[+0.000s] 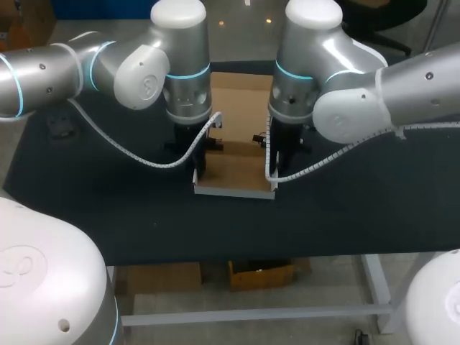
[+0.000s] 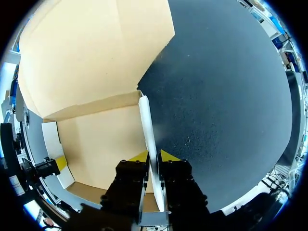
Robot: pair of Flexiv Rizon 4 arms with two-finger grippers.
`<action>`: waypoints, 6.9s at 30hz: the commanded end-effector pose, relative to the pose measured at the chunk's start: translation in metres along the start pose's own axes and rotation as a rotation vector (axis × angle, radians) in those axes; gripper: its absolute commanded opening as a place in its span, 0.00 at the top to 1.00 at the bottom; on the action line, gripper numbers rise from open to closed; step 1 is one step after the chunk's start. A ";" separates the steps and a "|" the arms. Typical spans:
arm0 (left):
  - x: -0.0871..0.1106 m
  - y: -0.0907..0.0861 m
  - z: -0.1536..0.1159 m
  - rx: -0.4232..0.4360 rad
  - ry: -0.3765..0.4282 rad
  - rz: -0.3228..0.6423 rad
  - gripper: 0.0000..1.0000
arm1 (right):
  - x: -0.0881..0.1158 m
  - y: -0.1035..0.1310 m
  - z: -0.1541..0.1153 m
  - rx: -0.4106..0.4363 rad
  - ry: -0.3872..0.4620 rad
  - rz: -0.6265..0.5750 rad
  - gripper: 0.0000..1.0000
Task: Assemble the packaging by folding the flat box into shape, placing the metal phone stand inside, and closing the box properly
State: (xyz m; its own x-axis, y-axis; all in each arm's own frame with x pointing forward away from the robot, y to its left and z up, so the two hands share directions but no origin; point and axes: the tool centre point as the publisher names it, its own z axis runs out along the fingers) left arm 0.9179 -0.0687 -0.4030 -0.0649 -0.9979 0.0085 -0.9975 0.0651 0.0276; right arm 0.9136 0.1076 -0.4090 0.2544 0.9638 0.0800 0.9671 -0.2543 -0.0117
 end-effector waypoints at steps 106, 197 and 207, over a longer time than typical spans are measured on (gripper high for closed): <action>-0.001 0.000 -0.001 0.001 -0.004 0.000 1.00 | 0.011 -0.009 0.017 -0.127 -0.652 0.592 1.00; -0.001 0.000 -0.001 0.001 -0.004 0.000 1.00 | 0.012 -0.019 -0.021 -0.030 0.215 -0.069 0.53; -0.001 0.000 -0.001 0.001 -0.004 0.000 1.00 | 0.003 -0.016 -0.026 0.003 0.249 -0.113 0.00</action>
State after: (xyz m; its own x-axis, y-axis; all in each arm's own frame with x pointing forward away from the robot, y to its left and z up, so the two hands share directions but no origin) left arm 0.9178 -0.0676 -0.4030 -0.0648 -0.9979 0.0087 -0.9975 0.0650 0.0277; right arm 0.8958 0.1199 -0.3872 0.1395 0.9395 0.3129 0.9874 -0.1559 0.0276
